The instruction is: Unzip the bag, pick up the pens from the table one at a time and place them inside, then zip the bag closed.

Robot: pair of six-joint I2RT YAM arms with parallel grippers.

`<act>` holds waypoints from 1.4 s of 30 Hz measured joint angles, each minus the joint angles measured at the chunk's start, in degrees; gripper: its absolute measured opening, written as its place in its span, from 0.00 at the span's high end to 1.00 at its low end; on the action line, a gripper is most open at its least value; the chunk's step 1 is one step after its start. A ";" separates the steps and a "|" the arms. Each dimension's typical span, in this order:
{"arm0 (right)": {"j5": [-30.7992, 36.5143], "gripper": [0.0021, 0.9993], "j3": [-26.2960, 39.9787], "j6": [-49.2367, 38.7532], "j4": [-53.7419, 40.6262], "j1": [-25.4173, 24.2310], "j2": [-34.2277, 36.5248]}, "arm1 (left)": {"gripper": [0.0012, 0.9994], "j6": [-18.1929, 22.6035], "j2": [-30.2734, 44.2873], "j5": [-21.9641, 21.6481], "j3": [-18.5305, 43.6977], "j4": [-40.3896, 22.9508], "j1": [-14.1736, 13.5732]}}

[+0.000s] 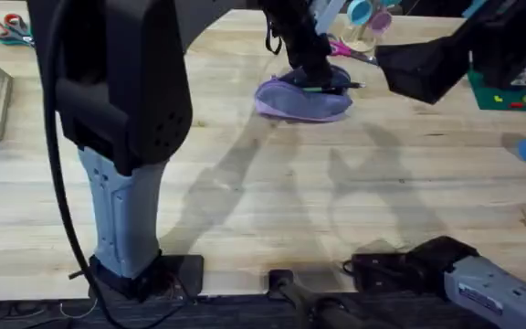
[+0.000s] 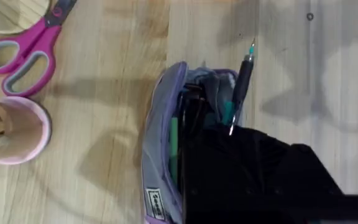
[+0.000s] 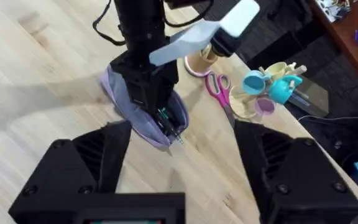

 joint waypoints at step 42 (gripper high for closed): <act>0.00 0.00 0.00 0.00 -0.07 0.00 0.00 | 0.00 -0.15 2.45 -11.26 0.33 -8.50 -0.63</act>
